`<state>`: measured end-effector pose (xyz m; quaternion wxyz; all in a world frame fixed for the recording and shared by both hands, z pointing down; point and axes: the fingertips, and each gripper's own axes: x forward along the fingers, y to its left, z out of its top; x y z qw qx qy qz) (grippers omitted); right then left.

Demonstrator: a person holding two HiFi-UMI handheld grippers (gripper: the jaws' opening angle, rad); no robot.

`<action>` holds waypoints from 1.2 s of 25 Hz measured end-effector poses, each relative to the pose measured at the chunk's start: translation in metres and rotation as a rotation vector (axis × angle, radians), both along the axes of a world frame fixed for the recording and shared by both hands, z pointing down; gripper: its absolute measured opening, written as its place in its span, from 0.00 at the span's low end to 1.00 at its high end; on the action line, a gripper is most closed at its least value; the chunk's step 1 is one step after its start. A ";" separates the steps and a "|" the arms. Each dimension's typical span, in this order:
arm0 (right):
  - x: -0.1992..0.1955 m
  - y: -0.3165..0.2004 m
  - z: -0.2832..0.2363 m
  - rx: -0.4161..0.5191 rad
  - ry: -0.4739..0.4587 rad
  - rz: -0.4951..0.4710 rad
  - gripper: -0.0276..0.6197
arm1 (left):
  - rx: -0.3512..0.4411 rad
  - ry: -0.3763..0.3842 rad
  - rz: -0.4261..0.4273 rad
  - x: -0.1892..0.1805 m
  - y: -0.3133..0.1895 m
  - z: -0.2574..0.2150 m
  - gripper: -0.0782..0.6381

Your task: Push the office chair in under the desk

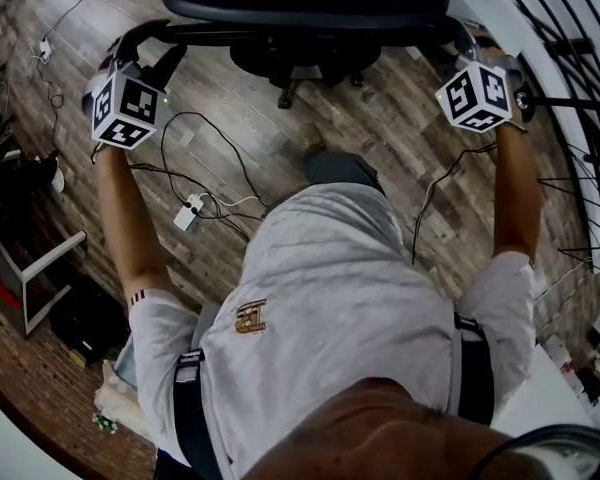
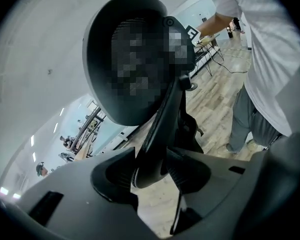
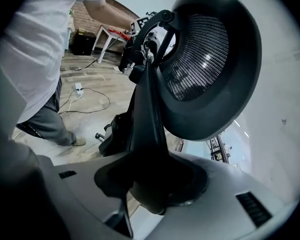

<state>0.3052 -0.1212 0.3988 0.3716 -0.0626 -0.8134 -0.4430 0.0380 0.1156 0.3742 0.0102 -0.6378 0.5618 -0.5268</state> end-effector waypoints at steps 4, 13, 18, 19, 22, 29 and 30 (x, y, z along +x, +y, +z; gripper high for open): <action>-0.027 -0.030 0.004 -0.004 -0.003 0.001 0.31 | -0.021 -0.001 0.002 -0.030 -0.034 0.004 0.40; -0.098 -0.091 0.012 0.000 -0.027 0.025 0.31 | -0.024 -0.007 -0.005 -0.109 -0.103 0.011 0.40; -0.141 -0.103 0.009 -0.003 -0.025 0.053 0.31 | -0.032 -0.004 -0.001 -0.161 -0.128 0.009 0.41; -0.150 -0.104 0.009 -0.004 -0.026 0.059 0.31 | -0.035 -0.004 0.004 -0.171 -0.131 0.009 0.41; -0.180 -0.101 0.005 -0.002 -0.029 0.081 0.31 | -0.033 -0.008 0.025 -0.205 -0.137 0.004 0.42; -0.263 -0.108 0.003 -0.003 -0.021 0.157 0.31 | -0.024 -0.008 0.107 -0.300 -0.161 0.002 0.41; -0.275 -0.109 0.003 -0.002 -0.022 0.172 0.31 | -0.024 -0.010 0.126 -0.315 -0.166 0.002 0.41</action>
